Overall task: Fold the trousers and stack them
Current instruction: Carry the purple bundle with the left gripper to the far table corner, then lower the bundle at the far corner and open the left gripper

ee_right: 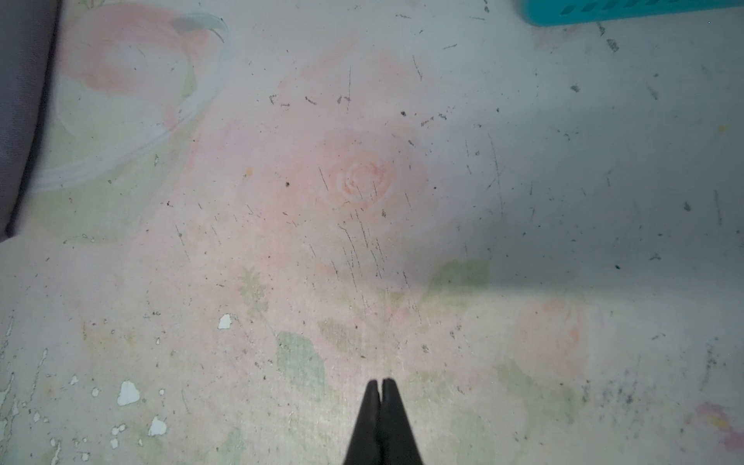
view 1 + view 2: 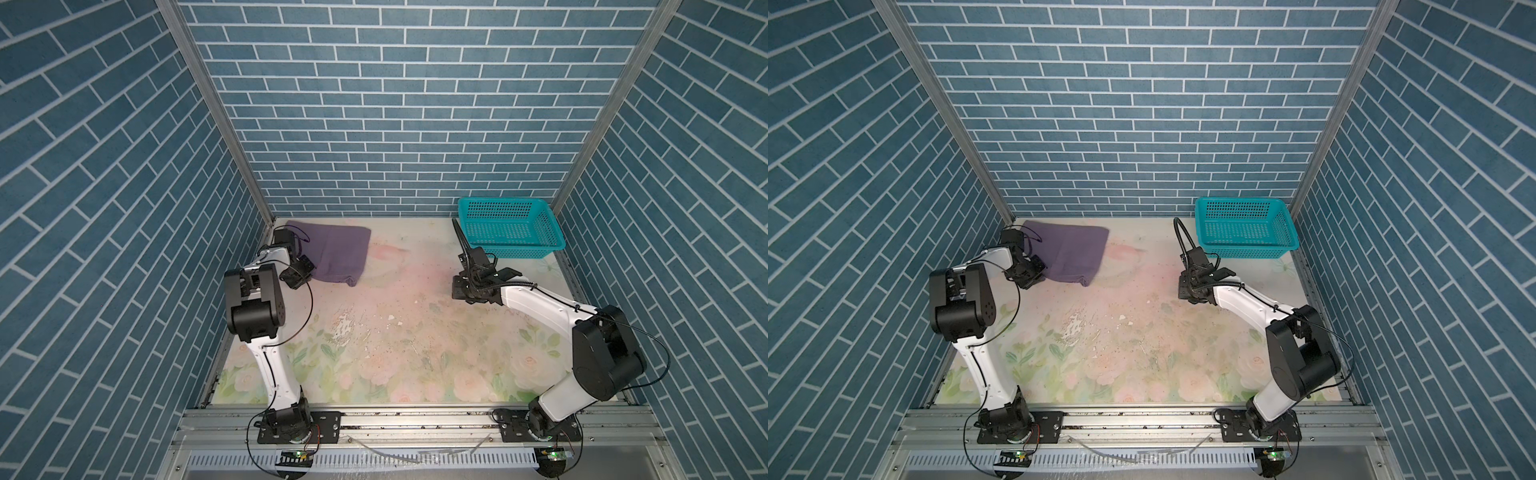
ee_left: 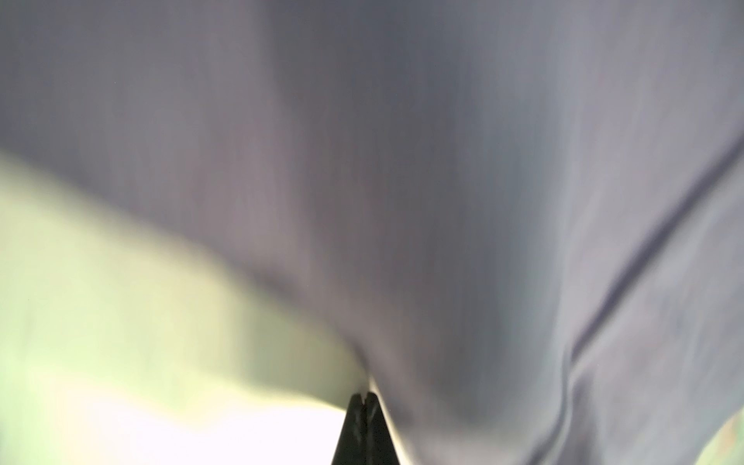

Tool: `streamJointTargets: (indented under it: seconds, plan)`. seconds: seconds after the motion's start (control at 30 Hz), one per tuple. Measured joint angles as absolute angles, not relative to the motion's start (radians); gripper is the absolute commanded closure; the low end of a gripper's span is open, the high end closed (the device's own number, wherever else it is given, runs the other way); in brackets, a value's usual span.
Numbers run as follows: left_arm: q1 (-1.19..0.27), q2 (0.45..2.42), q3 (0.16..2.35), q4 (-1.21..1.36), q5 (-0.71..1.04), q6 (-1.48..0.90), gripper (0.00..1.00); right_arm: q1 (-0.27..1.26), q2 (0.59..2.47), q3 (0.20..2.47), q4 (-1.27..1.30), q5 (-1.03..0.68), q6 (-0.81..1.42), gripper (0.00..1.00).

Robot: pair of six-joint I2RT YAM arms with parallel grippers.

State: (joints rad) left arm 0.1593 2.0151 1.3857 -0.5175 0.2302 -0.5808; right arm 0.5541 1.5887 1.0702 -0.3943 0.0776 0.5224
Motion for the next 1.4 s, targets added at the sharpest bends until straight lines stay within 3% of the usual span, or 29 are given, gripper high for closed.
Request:
streamJointTargets:
  seconds: [0.3, 0.57, 1.07, 1.23, 1.4]
  plan:
    - [-0.036, 1.958, 1.336, -0.446, 0.264, -0.623, 1.0, 0.551, 1.588, 1.07, -0.367, 0.039, 0.523, 1.0]
    - [-0.039, 2.004, 1.347, -0.431, 0.271, -0.652, 1.0, 0.55, 1.539, 1.07, -0.358, 0.053, 0.517, 1.0]
    - [-0.039, 2.214, 1.657, -0.482, 0.232, -0.643, 1.0, 0.549, 1.538, 1.07, -0.352, 0.058, 0.518, 1.0]
    - [-0.036, 2.208, 1.664, -0.498, 0.228, -0.622, 0.85, 0.548, 1.536, 1.068, -0.351, 0.065, 0.515, 1.0]
    - [-0.033, 2.05, 1.542, -0.511, 0.198, -0.607, 0.79, 0.546, 1.489, 1.057, -0.352, 0.093, 0.486, 1.0]
